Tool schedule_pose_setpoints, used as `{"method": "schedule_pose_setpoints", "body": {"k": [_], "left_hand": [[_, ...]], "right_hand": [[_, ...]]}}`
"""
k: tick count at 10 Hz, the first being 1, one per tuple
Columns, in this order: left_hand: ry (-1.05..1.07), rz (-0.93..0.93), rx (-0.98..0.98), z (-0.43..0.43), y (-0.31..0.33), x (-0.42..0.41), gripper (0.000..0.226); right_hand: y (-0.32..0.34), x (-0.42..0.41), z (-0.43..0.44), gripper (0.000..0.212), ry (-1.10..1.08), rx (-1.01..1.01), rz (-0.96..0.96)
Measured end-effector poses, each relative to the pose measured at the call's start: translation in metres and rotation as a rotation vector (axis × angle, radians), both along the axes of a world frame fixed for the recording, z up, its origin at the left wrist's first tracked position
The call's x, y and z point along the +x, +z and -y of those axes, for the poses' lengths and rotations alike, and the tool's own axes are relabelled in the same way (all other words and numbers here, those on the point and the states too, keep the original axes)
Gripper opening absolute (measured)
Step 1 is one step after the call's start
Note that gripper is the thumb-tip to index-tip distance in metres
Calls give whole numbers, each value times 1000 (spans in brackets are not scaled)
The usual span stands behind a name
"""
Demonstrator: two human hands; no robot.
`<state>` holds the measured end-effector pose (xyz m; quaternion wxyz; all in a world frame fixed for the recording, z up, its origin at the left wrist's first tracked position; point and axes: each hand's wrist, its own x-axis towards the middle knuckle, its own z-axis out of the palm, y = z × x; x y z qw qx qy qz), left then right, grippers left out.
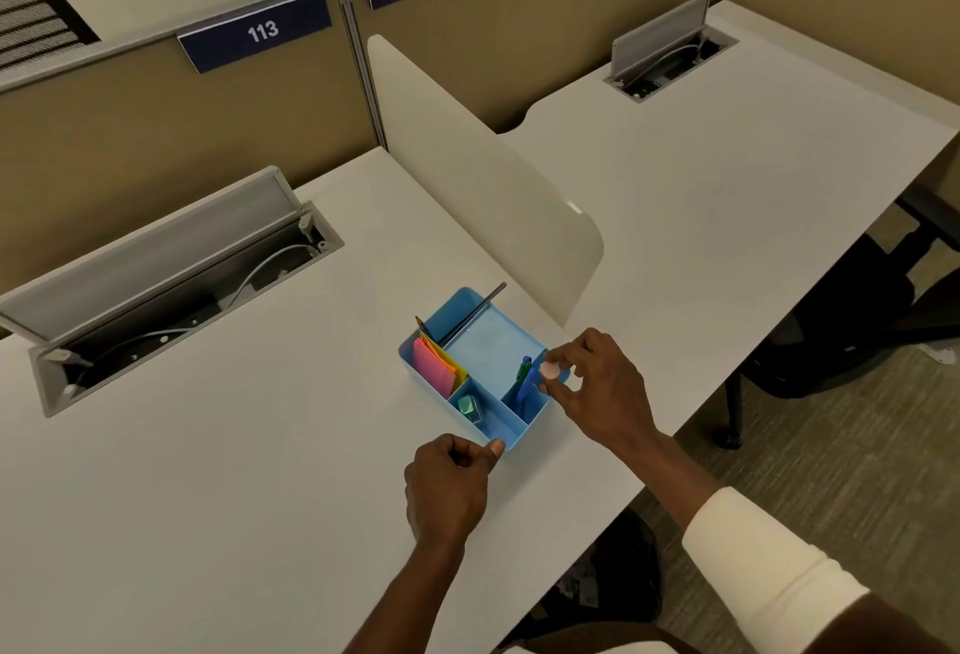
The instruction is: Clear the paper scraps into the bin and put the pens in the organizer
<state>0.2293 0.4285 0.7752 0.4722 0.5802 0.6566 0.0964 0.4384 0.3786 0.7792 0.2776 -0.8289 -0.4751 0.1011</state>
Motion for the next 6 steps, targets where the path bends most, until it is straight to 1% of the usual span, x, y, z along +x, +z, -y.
{"method": "schedule_pose_setpoints", "body": {"k": [3,5,6], "left_hand": [[-3,-18,10,0,-2,0,37],[-19,-39,-6,0,-2,-2,43],[-46,-31,-13,1,-6,-7,42]], "right_hand": [[-8,-1,0,20,-20,-46,-17],[-9,-5,7,13,-39,49,-17],[-8,-10,14,12,-44,109,-13]]}}
